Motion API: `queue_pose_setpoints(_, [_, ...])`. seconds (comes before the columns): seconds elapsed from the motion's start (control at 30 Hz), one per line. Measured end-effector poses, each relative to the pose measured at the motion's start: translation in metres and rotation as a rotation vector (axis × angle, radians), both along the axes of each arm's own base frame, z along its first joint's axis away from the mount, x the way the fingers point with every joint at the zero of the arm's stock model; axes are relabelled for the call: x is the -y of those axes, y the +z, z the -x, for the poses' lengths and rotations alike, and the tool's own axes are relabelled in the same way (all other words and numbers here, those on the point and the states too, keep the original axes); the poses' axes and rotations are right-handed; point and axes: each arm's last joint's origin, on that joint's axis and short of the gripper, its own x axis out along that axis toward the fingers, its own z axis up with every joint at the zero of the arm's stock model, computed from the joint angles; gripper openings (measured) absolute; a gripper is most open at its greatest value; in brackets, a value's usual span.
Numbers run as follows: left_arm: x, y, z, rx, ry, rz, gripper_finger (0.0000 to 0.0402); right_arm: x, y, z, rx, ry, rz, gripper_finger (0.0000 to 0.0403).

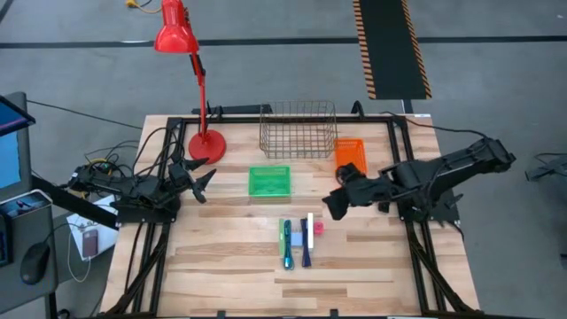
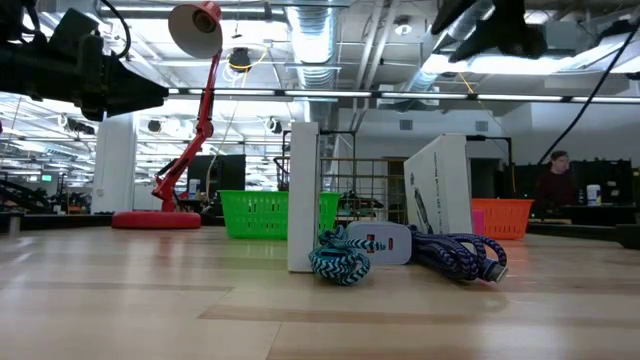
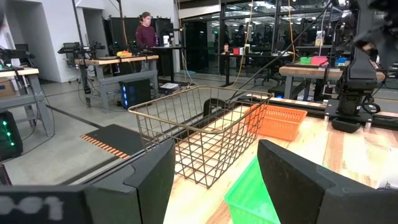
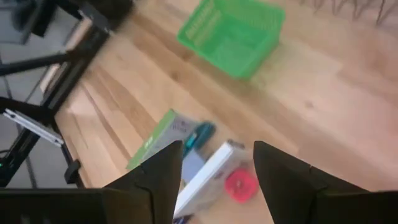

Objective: Pick and place items into bin
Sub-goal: Put the left white card reader box into the gold wire basket

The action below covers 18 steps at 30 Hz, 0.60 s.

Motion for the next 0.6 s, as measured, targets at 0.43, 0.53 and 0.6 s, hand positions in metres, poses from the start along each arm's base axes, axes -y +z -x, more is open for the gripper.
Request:
queue_pose_setpoints(0.43, [0.000,0.000,0.000,0.000,0.000,0.000,0.0217,-0.012,-0.026,-0.019,-0.106,-0.062,-0.173,0.0193])
queue_pose_setpoints(0.53, [0.000,0.000,0.000,0.000,0.000,0.000,0.0217,-0.014,-0.029,-0.023,-0.110,-0.068,-0.193,0.0192])
queue_pose_setpoints(0.6, [0.000,0.000,0.000,0.000,0.000,0.000,0.0217,-0.015,-0.034,-0.025,-0.133,-0.066,-0.199,0.0192])
